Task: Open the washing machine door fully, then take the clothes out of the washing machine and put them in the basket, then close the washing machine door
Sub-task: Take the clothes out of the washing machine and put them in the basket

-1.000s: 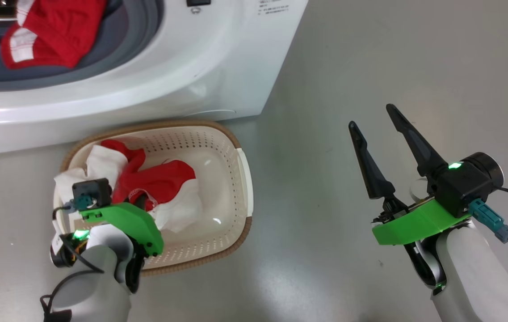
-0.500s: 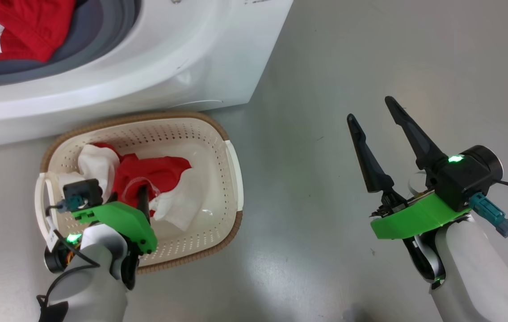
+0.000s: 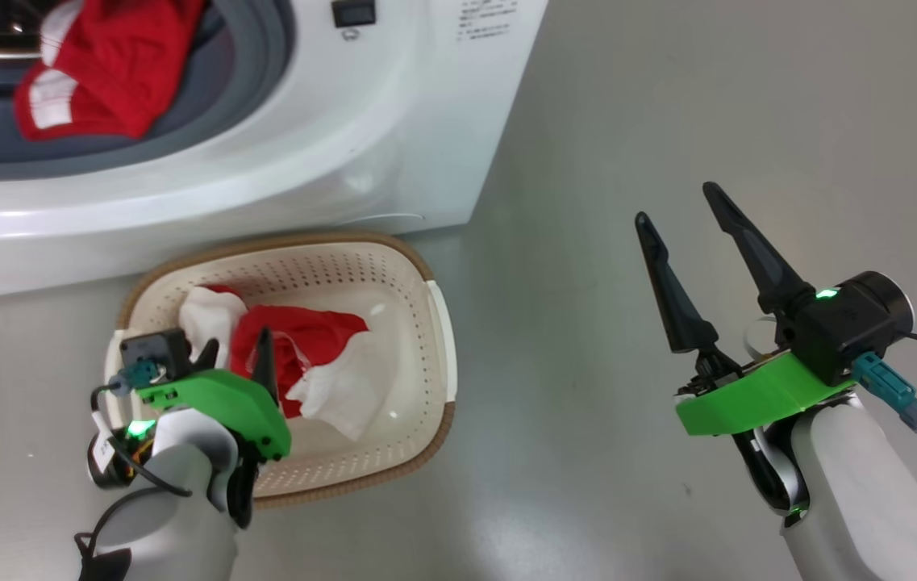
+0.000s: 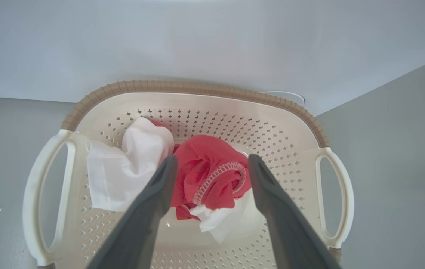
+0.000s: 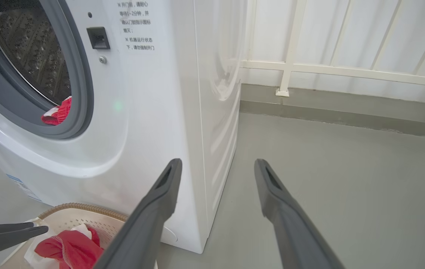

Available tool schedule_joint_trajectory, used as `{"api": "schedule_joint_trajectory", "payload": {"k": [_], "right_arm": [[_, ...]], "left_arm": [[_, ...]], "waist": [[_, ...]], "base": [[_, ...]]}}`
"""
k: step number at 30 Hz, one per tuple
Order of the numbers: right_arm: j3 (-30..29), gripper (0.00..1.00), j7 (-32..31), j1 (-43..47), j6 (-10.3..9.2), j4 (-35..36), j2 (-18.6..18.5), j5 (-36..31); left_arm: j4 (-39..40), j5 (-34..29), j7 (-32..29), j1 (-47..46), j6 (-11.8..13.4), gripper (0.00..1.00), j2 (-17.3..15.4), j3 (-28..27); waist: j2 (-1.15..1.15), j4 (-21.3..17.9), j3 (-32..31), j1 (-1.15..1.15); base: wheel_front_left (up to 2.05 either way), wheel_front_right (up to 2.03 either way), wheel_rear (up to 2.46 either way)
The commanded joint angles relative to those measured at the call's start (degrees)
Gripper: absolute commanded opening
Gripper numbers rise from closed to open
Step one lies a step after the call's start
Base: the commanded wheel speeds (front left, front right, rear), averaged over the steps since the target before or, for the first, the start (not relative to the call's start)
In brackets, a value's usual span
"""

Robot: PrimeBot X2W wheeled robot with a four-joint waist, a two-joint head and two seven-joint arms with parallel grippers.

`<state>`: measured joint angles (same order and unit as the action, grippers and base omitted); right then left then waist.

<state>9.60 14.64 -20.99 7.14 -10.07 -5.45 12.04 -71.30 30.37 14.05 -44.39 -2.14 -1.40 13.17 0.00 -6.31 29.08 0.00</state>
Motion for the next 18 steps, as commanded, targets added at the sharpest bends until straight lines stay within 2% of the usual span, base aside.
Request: {"api": "schedule_joint_trajectory", "payload": {"k": [1,18], "right_arm": [[0.6,1.0,0.4,1.5,0.35,1.2,-0.2,-0.1],[-0.9,1.0,0.4,3.3,0.35,1.0,-0.8,-0.7]], "left_arm": [[1.3,0.6,0.8,1.7,-0.3,1.0,-1.5,-0.9],[28.1,-5.6,0.9,11.8,2.0,1.0,-3.0,-7.7]], "waist": [[0.0,1.0,-1.1,0.0],[0.0,3.5,-7.8,0.0]], "base": [[0.0,0.0,0.0],[0.0,0.0,0.0]]}}
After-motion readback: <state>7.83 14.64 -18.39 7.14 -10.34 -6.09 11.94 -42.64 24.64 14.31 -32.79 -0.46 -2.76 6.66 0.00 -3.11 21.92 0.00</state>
